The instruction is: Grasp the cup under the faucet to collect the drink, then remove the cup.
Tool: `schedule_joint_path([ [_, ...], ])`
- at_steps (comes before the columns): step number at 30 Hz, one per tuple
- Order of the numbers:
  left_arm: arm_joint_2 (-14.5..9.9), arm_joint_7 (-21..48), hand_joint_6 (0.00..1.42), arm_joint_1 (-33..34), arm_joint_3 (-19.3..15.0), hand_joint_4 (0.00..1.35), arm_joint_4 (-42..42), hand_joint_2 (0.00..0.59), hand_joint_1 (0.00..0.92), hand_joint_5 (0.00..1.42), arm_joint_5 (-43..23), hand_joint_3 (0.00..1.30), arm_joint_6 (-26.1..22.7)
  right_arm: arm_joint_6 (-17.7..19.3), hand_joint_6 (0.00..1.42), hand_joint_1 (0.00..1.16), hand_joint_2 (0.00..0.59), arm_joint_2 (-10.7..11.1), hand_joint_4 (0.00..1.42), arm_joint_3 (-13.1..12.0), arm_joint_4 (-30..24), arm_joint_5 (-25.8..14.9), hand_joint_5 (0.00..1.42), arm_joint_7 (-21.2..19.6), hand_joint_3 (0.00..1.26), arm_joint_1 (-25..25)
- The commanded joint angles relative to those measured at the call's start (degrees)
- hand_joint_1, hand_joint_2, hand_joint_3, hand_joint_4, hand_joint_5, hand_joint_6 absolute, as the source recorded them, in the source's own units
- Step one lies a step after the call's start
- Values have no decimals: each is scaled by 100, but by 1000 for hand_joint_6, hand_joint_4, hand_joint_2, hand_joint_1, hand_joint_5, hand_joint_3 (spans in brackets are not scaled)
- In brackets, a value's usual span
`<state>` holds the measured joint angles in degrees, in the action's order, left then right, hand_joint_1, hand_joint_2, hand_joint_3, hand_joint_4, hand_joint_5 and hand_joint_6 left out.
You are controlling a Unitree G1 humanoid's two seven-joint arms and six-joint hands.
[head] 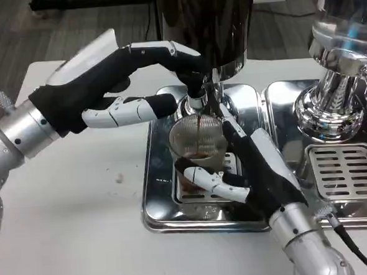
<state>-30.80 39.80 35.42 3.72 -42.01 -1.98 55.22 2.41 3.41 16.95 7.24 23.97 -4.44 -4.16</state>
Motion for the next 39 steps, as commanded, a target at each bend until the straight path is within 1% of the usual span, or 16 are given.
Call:
schedule_joint_path([
  [1, -41, 110, 334, -120, 108, 387, 49, 114, 0, 397, 87, 389, -58, -113, 199, 592, 172, -33, 0, 77, 153, 193, 0, -126, 0, -109],
  [4, -47, 98, 333, -131, 103, 395, 63, 118, 0, 397, 93, 389, -77, -171, 199, 607, 184, -45, 0, 80, 187, 265, 0, -151, 0, -137],
  [9, -55, 86, 333, -150, 97, 400, 104, 120, 0, 397, 96, 389, -104, -290, 199, 616, 180, -92, 0, 124, 219, 428, 0, -277, 0, -159],
  [13, -57, 92, 333, -158, 98, 401, 121, 120, 0, 397, 92, 389, -128, -370, 222, 626, 177, -126, 0, 161, 236, 547, 0, -442, 0, -156],
  [18, -60, 88, 333, -154, 95, 401, 110, 120, 0, 397, 97, 389, -129, -510, 252, 628, 175, -154, 0, 205, 208, 678, 0, -546, 0, -155],
  [33, -102, 122, 333, -186, 81, 402, 168, 126, 0, 397, 48, 397, -118, -726, 289, 629, 177, -277, 0, 355, 302, 866, 28, -774, 0, -231],
  [39, -121, 87, 333, -269, 59, 402, 280, 128, 0, 397, 46, 401, -168, -843, 296, 629, 177, -317, 0, 426, 285, 987, 41, -934, 0, -225],
])
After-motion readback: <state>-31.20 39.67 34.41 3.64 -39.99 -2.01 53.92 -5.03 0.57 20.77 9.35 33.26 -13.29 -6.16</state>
